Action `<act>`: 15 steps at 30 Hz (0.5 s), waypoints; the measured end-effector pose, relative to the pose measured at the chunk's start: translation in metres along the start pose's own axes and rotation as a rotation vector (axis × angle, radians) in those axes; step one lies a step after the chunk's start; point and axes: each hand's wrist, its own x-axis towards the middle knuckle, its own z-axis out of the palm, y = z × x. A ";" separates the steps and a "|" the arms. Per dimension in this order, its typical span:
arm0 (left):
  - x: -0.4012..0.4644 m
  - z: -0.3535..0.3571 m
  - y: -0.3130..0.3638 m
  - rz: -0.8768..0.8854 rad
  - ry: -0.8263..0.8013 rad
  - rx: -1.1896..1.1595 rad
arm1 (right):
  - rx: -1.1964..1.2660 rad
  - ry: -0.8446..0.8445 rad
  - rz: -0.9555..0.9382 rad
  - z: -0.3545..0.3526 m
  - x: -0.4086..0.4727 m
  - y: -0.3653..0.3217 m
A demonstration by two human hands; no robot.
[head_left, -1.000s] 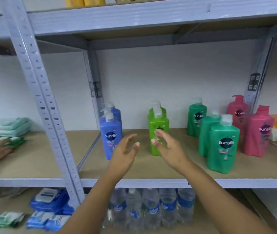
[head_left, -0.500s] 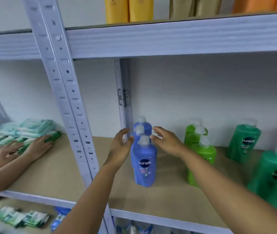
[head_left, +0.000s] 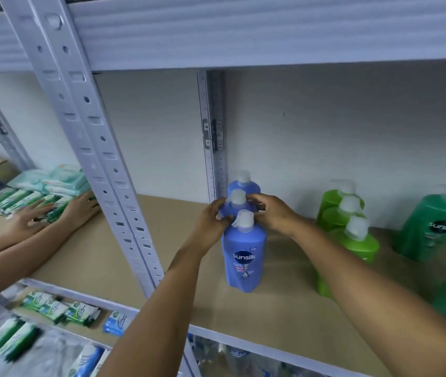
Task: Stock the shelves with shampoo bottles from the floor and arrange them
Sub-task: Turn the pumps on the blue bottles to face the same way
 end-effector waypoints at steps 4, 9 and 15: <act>0.010 0.002 -0.001 0.002 -0.005 -0.004 | 0.007 -0.007 0.001 0.001 0.004 0.000; 0.018 0.002 -0.008 -0.001 -0.005 -0.041 | -0.015 0.002 -0.002 0.002 0.010 0.004; 0.024 0.004 -0.006 0.009 0.001 -0.085 | -0.022 0.020 -0.024 -0.001 0.015 0.006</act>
